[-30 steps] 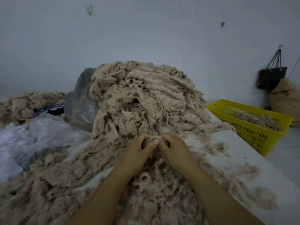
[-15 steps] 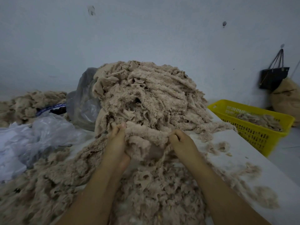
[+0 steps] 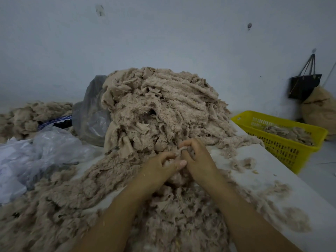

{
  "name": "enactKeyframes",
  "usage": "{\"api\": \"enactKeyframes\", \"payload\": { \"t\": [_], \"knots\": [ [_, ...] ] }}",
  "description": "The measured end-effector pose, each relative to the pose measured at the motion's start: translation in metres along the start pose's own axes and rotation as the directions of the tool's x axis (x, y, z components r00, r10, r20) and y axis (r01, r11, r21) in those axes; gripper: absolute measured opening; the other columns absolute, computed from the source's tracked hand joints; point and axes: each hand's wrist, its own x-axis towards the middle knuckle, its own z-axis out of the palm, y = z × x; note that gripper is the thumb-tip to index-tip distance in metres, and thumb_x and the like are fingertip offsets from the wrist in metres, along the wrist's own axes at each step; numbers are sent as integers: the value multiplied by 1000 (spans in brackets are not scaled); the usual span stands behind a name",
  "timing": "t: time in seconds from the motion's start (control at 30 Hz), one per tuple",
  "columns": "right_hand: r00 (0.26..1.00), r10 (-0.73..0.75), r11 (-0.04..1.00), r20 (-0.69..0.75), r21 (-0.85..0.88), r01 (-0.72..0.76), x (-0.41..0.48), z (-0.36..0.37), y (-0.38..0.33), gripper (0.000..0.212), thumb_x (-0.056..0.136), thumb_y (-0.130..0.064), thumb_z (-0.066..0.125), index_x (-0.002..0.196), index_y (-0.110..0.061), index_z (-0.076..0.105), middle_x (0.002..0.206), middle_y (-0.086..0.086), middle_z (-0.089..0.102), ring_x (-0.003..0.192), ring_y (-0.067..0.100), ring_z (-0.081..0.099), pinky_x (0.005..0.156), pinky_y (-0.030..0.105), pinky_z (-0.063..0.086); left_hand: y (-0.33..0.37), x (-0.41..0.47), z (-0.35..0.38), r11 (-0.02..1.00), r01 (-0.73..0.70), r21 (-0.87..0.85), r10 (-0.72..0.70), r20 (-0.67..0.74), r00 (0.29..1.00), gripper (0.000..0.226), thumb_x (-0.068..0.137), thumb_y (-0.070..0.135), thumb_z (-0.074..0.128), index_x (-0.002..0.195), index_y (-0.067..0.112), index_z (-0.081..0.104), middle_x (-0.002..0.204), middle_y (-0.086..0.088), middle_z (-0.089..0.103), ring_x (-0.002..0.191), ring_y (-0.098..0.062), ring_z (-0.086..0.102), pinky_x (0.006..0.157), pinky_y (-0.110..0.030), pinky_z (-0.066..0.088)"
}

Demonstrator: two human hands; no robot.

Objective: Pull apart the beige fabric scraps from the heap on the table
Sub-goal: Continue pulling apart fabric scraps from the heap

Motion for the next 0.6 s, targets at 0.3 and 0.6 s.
{"api": "enactKeyframes", "payload": {
  "t": [0.3,0.6],
  "knots": [
    [999,3,990,51,-143,4,2,2,12,28,98,-15,47,77,-32,38,93,-14,37,77,-5,41,65,23,33,2,0,-8,770,167,-616,-167,59,984,16,89,24,68,77,24,78,89,-4,77,77,-15,74,61,-23,55],
    [966,197,959,-168,-173,-225,7,-11,22,31,101,-15,37,71,-11,47,74,1,46,68,12,44,57,29,31,6,-7,-30,115,70,-991,145,86,986,23,73,22,81,82,2,74,74,-14,72,73,-22,73,70,-29,60]
  ]
}}
